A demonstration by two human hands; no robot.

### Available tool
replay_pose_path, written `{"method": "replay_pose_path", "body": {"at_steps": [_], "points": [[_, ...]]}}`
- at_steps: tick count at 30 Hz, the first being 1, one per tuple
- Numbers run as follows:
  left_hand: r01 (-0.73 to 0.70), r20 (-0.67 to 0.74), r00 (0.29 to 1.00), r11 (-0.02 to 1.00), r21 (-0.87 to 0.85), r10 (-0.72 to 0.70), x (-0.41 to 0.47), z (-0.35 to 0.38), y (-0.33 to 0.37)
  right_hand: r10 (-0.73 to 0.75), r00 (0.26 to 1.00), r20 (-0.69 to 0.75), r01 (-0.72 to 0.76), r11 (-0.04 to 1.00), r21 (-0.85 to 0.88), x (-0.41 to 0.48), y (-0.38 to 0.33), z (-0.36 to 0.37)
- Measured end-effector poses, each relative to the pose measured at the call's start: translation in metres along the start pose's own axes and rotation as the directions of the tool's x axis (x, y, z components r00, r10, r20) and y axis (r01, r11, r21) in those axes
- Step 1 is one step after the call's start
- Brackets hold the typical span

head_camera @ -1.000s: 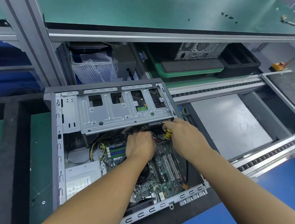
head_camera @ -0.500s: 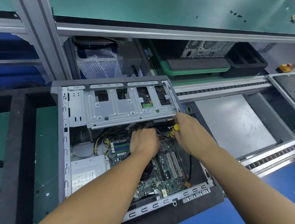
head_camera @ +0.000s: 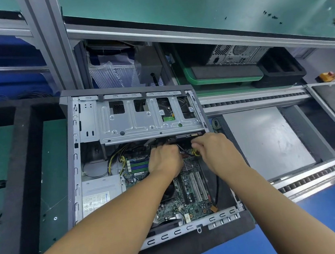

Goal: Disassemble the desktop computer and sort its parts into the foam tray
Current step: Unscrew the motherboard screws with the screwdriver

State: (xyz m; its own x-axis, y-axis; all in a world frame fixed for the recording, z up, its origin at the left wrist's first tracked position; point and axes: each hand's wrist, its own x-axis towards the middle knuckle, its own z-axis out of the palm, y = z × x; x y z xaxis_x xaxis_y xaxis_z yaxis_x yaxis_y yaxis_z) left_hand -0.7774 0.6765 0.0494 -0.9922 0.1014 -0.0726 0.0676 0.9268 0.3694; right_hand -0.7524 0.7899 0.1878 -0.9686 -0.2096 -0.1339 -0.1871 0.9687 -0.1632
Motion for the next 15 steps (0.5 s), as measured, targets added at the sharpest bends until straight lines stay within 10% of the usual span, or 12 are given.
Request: {"method": "replay_pose_path", "body": {"at_steps": [15], "points": [[0.014, -0.008, 1.0, 1.0, -0.011, -0.014, 0.0011, 0.0032, -0.0008, 0.004, 0.995, 0.098, 0.002, 0.998, -0.064, -0.0003, 0.0007, -0.005]]}}
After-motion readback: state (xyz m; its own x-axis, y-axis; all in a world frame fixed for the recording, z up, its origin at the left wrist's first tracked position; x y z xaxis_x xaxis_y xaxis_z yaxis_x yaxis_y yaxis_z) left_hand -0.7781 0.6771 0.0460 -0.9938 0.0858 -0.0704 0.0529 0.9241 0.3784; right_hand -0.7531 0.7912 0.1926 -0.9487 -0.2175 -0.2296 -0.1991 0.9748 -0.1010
